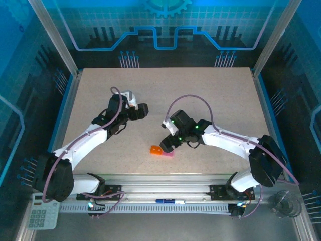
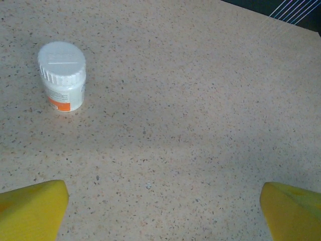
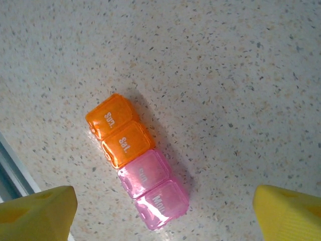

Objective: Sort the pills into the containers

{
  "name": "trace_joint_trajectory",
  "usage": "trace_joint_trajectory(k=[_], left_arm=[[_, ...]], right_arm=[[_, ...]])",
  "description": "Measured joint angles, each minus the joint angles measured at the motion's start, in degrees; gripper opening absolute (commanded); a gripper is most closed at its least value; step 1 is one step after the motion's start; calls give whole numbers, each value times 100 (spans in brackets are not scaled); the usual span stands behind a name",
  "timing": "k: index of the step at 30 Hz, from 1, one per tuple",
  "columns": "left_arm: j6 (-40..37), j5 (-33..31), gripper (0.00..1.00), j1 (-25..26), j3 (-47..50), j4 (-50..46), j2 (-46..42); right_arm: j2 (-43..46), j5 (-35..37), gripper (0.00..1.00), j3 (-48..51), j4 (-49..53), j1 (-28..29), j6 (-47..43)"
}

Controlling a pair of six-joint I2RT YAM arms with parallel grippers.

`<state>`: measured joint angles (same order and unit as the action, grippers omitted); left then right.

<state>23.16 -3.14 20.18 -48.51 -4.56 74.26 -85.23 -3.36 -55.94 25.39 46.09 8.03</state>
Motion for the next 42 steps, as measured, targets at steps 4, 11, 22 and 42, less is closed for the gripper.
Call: trace_joint_trajectory(k=[4,11,22,42], left_arm=[[59,90,99,-22,0,-13,-13],[94,197,99,-24,0,-17,-13],[107,297,99,-92,0,-15,-83],[551,623,99,-334,46,17,-190]], right_arm=[[-229,-4,91,0,-50,85,-461],[-745,-2,86,0,-50,343,-890],[-1276,35,72,-35,-57,457,-1086],[-1209,350,33,293,-446,573,-925]])
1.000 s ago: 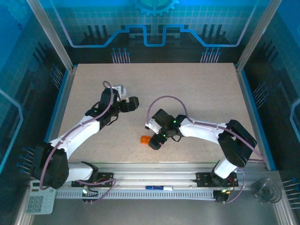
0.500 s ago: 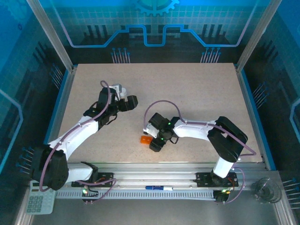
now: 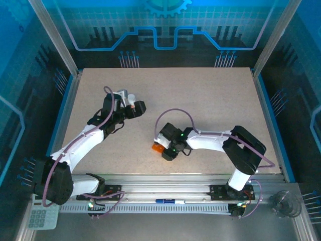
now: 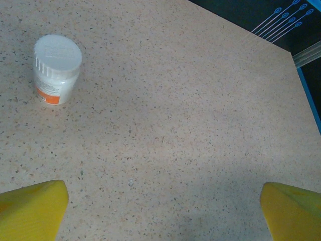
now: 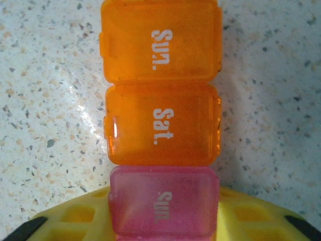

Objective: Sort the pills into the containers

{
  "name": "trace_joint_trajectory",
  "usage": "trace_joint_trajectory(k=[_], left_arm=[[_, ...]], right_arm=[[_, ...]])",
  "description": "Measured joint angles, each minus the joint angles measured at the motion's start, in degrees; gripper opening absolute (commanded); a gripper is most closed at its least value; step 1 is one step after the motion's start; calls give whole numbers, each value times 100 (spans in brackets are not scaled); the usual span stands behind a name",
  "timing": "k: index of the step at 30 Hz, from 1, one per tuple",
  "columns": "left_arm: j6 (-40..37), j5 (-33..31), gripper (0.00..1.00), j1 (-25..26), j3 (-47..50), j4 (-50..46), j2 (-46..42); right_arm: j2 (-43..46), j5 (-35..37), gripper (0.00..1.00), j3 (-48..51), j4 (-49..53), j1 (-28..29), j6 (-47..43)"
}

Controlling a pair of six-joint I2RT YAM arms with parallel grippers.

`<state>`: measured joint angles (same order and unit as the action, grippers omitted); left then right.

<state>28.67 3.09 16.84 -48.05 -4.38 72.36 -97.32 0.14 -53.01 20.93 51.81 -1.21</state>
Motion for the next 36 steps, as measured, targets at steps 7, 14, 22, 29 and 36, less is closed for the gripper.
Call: trace_joint_trajectory(k=[7,14,22,29,36], left_arm=[[264,90,99,-37,0,13,0],[726,398,99,-46,-2,33,0],[1414,1443,99,85,0,946,90],[1921,1788,99,697,-2,1539,498],[2251,1886,99,968,-2,1932,767]], right_arm=[[380,507,21,413,-199,-2,295],[1084,640,22,533,-234,-424,883],[2028,13,23,533,-553,-1351,1788],[2114,-398,23,529,-662,-1526,2245],[2111,-568,23,529,-767,-1567,2483]])
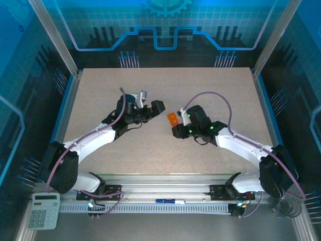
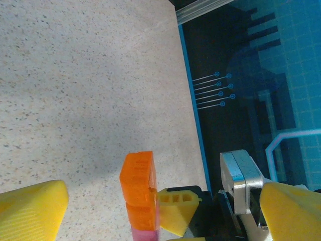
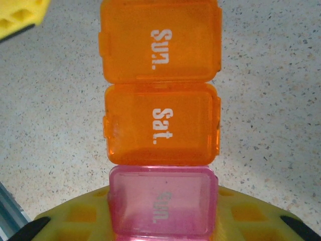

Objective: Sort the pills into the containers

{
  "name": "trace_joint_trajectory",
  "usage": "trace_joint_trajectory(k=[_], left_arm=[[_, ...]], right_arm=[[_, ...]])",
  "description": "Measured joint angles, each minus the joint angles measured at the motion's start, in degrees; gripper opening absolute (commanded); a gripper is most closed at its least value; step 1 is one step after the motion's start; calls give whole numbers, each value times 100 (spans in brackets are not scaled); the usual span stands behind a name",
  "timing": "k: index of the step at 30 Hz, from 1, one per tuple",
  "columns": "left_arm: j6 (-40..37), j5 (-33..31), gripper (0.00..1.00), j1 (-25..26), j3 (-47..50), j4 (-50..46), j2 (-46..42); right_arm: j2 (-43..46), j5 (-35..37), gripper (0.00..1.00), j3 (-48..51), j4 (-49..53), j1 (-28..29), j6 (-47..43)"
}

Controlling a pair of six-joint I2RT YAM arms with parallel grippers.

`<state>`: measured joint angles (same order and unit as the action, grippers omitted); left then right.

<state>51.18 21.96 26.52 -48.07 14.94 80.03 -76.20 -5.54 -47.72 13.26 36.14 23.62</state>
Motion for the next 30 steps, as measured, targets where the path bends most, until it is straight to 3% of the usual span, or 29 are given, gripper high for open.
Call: trace_joint_trajectory(k=[11,30], left_arm=[[448,2,99,175,28,667,168],[595,2,99,452,68,979,417]], right_arm=[[-140,-116,23,0,-199,-94,162],[-293,-249,23,0,-437,-114,254]])
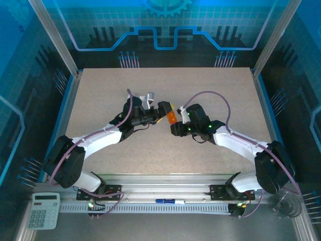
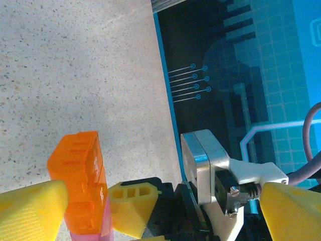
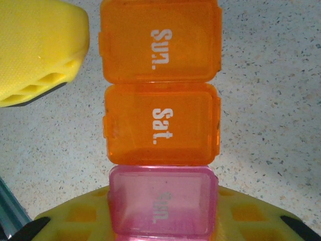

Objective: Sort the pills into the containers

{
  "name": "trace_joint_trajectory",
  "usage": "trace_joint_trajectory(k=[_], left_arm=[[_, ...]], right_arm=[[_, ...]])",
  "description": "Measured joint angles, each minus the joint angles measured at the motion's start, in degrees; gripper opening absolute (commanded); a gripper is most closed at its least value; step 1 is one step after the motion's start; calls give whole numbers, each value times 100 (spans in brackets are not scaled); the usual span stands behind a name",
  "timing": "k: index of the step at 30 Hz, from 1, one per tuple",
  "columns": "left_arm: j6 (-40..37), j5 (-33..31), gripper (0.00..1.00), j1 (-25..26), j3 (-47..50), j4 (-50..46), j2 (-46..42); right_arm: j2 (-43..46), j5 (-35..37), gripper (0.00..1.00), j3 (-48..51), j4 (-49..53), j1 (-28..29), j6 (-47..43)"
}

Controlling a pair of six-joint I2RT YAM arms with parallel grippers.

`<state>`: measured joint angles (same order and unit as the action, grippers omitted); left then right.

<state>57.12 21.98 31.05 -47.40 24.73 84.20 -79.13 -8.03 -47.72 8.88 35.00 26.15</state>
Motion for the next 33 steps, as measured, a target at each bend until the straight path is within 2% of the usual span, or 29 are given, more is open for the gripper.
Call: trace_joint_trajectory(k=[33], left_arm=[[109,-7,99,212,-133,44,245]], right_arm=[[-55,-63,23,140,-170,-46,114]])
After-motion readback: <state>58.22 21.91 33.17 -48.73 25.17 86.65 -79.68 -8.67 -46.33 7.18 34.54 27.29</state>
